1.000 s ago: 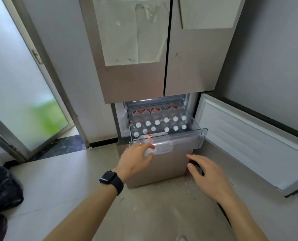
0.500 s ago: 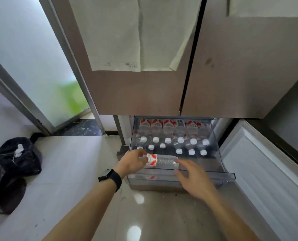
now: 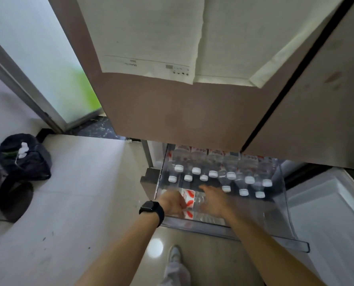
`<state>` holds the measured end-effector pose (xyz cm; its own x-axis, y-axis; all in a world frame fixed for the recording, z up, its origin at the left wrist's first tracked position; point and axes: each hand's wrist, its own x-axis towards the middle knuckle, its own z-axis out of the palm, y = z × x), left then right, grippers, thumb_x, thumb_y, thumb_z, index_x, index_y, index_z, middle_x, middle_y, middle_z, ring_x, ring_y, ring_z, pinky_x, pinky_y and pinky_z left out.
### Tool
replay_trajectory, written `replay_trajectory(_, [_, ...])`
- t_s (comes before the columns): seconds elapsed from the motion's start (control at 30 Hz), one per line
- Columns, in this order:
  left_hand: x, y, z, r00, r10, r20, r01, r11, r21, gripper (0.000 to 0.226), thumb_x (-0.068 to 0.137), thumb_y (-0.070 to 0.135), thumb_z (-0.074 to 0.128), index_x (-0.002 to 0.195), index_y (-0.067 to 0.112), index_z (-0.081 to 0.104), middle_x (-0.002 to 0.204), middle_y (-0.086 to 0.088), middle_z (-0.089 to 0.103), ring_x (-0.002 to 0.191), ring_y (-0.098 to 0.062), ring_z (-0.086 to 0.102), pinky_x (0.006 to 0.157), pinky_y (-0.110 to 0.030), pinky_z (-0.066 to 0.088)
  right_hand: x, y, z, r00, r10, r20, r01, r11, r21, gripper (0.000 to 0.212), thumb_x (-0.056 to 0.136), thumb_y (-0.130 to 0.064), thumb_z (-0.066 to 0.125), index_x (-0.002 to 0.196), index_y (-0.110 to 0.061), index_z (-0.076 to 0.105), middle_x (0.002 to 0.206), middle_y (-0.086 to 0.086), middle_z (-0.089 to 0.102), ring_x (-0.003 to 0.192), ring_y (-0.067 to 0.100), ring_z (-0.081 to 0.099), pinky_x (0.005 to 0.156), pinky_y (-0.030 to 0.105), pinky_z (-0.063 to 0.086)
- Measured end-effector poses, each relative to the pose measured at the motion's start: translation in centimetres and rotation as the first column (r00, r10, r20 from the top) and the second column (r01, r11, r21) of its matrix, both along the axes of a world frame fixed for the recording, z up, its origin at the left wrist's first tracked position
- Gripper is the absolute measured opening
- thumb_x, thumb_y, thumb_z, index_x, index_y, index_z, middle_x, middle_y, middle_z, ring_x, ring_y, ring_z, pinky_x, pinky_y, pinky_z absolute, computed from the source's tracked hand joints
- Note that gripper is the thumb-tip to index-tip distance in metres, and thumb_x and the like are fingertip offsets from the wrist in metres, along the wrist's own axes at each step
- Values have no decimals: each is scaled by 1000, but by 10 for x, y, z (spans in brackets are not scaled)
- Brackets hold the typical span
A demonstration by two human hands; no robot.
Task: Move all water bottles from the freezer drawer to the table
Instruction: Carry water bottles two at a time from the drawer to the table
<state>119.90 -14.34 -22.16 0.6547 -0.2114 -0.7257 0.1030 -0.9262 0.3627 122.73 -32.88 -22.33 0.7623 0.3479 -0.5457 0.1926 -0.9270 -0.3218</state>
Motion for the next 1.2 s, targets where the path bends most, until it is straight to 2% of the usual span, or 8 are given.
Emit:
replay_trajectory(0.4, [5, 3, -8, 958, -284, 47, 276, 954, 120, 50, 99, 41, 61, 146, 29, 51, 150, 0, 50, 139, -24, 42, 117, -37, 34, 13, -22, -23, 995, 94, -15, -95, 989, -115, 71, 86, -63, 63, 134, -14, 44, 127, 9, 62, 104, 25, 63, 78, 33, 52])
replay_trajectory(0.53, [8, 2, -13, 982, -168, -87, 177, 978, 111, 62, 98, 44, 58, 154, 24, 39, 158, -2, 40, 144, -25, 36, 119, -39, 31, 18, -45, -24, 996, -35, -83, 20, 985, -169, 74, 79, -62, 69, 131, -15, 46, 122, 7, 65, 99, 23, 64, 68, 31, 46])
replay_trajectory(0.67, [10, -5, -19, 977, -120, -177, 141, 984, 113, 61, 94, 48, 63, 144, 17, 48, 145, -7, 52, 134, -29, 47, 109, -37, 41, 18, -36, -28, 989, -131, -62, 116, 973, -200, 81, 75, -48, 76, 138, -13, 39, 132, 11, 58, 111, 28, 61, 79, 33, 48])
replay_trajectory(0.73, [9, -6, -26, 977, -121, -178, 145, 981, 127, 55, 92, 50, 65, 135, 16, 55, 135, -6, 59, 123, -28, 54, 105, -38, 46, 17, -26, -32, 994, -111, -20, 108, 985, -135, 83, 74, -50, 76, 139, -16, 37, 134, 8, 56, 113, 29, 59, 84, 35, 48])
replay_trajectory(0.83, [11, -3, -32, 973, -107, -202, 134, 983, 124, 56, 89, 54, 67, 128, 14, 60, 129, -6, 62, 116, -27, 57, 104, -39, 47, 23, -18, -34, 991, -135, -15, 133, 989, -63, 69, 68, -57, 77, 121, -20, 52, 127, 5, 60, 107, 26, 60, 75, 32, 43])
replay_trajectory(0.93, [18, -2, -24, 975, -107, -196, 134, 983, 128, 65, 81, 59, 74, 128, 15, 61, 128, -5, 63, 111, -23, 57, 103, -39, 47, 29, -27, -31, 991, -112, -73, 110, 993, -40, 64, 65, -56, 81, 106, -23, 46, 114, 3, 63, 89, 22, 57, 68, 31, 41])
replay_trajectory(1.07, [31, -4, 3, 985, -120, -128, 133, 986, 98, 97, 65, 73, 77, 143, 22, 47, 143, 2, 54, 131, -24, 49, 110, -38, 39, 21, -56, -22, 977, -181, -113, 192, 977, 92, 68, 60, -54, 83, 107, -23, 45, 106, 0, 64, 87, 18, 60, 66, 32, 48])
replay_trajectory(1.2, [42, -1, 37, 993, -118, -33, 119, 991, 62, 87, 61, 66, 85, 132, 31, 49, 133, 1, 59, 109, -23, 60, 87, -34, 51, 2, -85, -4, 945, -318, -75, 325, 889, 324, 82, 49, -54, 81, 119, -27, 48, 112, -6, 62, 97, 18, 61, 70, 31, 49])
